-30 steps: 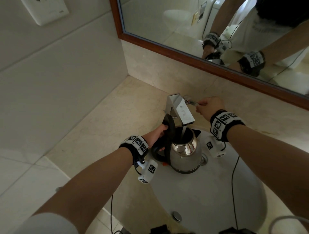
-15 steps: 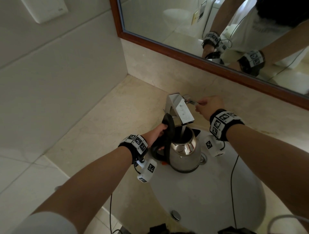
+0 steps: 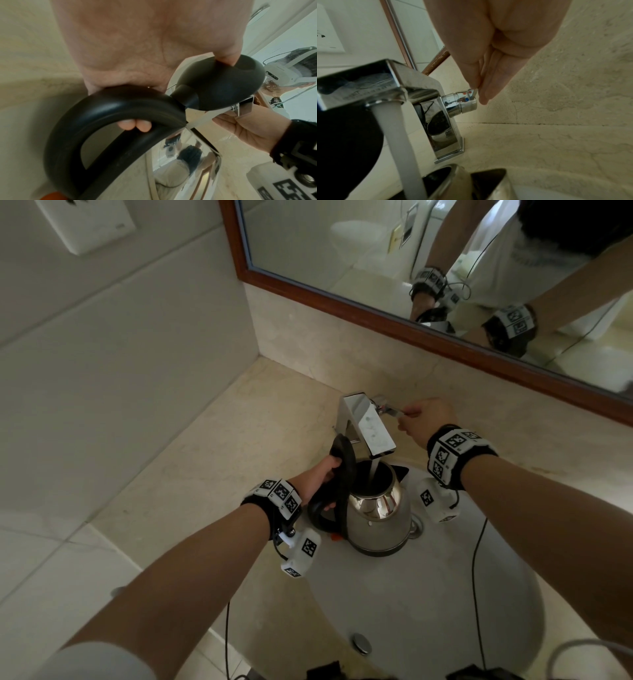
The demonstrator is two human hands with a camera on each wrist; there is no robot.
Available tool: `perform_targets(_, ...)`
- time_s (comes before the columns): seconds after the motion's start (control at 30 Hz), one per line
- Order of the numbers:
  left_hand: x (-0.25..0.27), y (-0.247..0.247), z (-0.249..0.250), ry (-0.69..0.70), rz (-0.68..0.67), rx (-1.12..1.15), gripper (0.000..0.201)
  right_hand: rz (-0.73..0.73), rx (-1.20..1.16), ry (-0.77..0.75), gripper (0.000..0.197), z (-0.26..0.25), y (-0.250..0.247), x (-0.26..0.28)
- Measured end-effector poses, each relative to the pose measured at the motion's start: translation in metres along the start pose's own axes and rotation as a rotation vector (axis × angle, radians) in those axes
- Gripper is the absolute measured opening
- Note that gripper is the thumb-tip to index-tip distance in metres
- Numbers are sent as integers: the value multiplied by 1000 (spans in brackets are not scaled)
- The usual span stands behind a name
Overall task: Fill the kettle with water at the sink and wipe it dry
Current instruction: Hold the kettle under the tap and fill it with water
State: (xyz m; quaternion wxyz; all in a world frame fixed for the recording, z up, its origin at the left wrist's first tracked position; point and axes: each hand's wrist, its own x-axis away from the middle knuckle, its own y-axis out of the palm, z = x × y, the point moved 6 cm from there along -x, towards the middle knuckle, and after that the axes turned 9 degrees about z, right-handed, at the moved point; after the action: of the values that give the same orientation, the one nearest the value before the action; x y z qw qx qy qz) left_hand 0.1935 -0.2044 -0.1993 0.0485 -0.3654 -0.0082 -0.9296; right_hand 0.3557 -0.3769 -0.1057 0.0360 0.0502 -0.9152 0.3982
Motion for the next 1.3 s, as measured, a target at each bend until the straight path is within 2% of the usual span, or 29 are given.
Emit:
perform_targets(0.13,-1,0,1,24,11,35,82,-13,3,-21,8,-1,1,0)
perform_targets(0.5,2,1,0,-5,6,20,69,-4,34,-24,14,-3,-1,2)
perform_targets(0.73,-1,0,-3,-12,-5,-6,82,12,36,-11,19,-4,-2,4)
perform_targets(1.1,-2,-1,-3,-2,-12,6,85,11,28,-32,15,-4,-3,4)
perform_targets(1.3,1,1,-1,-12,-5,0,79,5,25,-35,11,-3,-1,3)
